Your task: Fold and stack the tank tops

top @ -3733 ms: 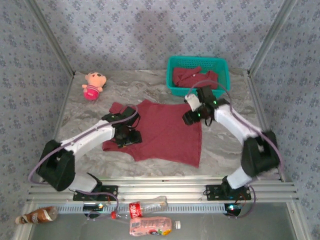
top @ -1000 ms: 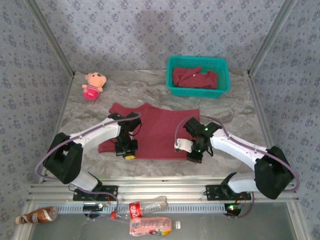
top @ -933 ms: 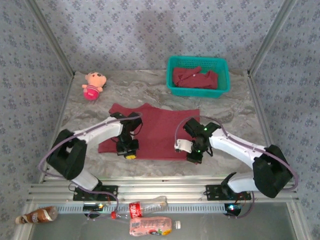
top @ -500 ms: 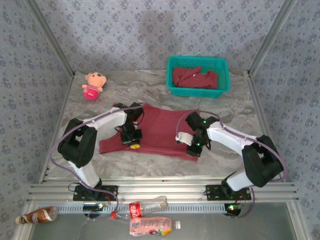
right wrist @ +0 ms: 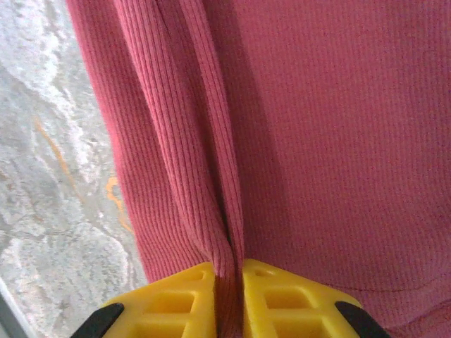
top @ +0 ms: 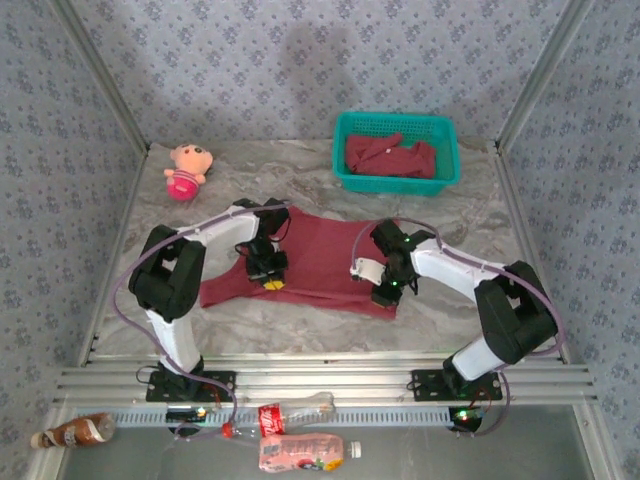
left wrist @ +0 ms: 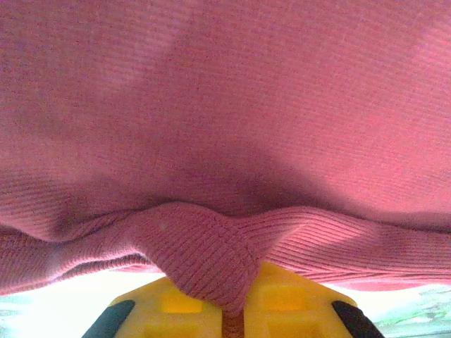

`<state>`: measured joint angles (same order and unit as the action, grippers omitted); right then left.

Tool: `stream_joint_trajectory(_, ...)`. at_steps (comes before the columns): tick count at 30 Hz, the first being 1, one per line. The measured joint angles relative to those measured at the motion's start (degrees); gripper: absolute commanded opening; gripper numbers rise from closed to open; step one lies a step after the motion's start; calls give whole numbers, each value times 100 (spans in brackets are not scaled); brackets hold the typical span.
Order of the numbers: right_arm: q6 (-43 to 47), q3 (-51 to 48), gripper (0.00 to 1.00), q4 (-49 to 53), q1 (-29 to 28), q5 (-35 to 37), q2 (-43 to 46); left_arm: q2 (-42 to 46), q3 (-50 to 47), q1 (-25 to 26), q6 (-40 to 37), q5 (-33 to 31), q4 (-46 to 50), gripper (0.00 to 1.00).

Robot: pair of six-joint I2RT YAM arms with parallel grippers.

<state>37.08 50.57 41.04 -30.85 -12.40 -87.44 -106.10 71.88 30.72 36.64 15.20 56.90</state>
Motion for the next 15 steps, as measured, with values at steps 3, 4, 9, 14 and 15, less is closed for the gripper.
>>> stream_joint_trajectory(3, 4, 0, 28, -127, 11, 136, -11, -42, 0, -33, -15, -26, 11, 15)
stream_joint_trajectory(4, 13, 0, 30, -170, 13, 197, -11, -50, 0, -37, -15, -44, 9, 18)
stream_joint_trajectory(9, -28, 0, 32, -387, 103, 509, -11, -52, 31, -94, -42, -173, 13, 31)
stream_joint_trajectory(14, -175, 0, 33, -656, 164, 1005, -31, -66, 216, -186, -125, -417, 37, 52)
stream_joint_trajectory(15, -216, 0, 34, -721, 164, 1110, -68, -85, 271, -223, -151, -444, 28, 54)
